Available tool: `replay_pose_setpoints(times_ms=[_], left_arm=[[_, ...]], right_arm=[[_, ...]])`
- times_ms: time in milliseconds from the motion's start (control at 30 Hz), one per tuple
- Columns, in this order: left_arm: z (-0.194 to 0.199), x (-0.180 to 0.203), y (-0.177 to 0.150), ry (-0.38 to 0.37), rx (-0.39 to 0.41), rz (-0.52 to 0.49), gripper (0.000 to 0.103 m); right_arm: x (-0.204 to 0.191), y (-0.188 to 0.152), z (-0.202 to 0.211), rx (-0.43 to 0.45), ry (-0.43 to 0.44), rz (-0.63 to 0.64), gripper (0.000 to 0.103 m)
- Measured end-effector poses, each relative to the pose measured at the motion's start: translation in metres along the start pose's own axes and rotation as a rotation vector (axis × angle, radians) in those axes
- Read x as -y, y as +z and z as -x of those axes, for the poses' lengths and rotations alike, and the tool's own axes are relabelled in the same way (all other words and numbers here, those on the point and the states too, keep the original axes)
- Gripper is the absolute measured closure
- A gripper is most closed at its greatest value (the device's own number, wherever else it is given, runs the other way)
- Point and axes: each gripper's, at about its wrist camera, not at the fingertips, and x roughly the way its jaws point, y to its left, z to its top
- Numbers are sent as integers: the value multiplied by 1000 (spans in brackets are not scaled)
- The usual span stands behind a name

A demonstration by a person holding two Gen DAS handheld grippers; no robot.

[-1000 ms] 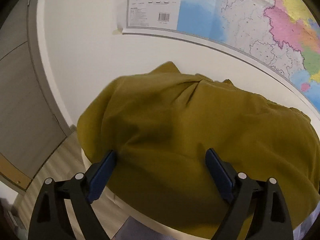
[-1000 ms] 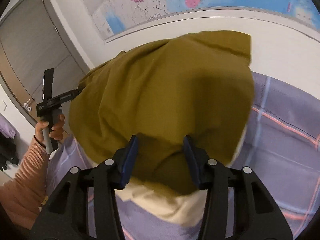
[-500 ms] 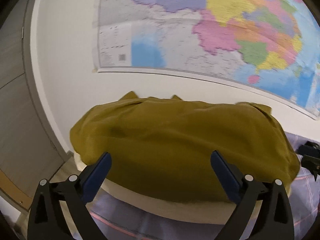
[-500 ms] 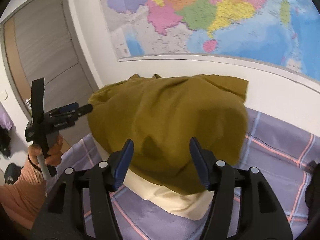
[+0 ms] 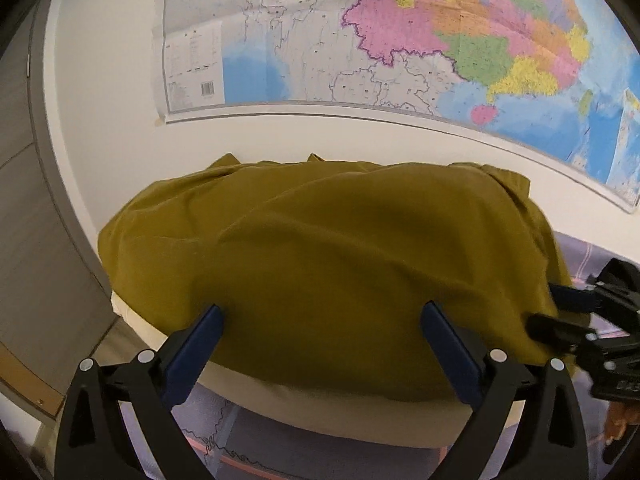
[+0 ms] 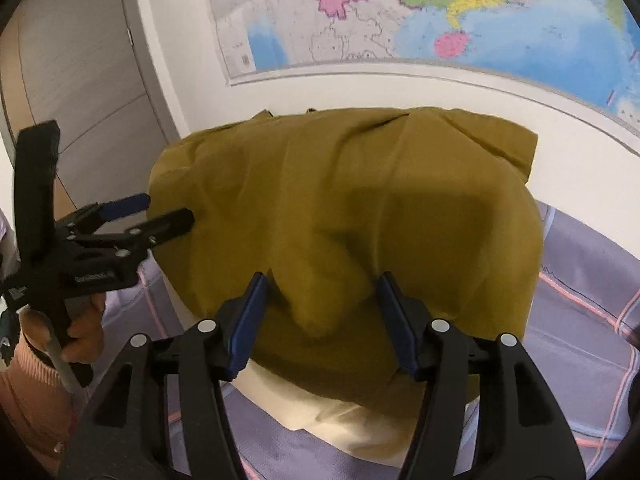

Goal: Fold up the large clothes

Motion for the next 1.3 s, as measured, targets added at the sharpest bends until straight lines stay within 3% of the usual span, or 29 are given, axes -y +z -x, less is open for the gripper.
replay_pose_setpoints(times_ms=[100,367,533,633,833,1300], left_arm=[[8,-1,-4,-6,1,26,7],[42,24,-35,93,69,-4,7],[52,29,-58,25,12,69,7],[60,31,-71,38,19,106,7],[73,44,-86,62,-1,78,7],[96,56,-102,99,-31,120,7]], right_arm=[[-3,-1,15,34,5,-10,35],[-30,-27,50,114,-24,32,21],[-40,-45,65,128,-33,39,8],[-45,-55,72,135,-43,43,6],[-49,-72,87,140,-49,32,6],[-50,-91,114,158,-39,18,6]])
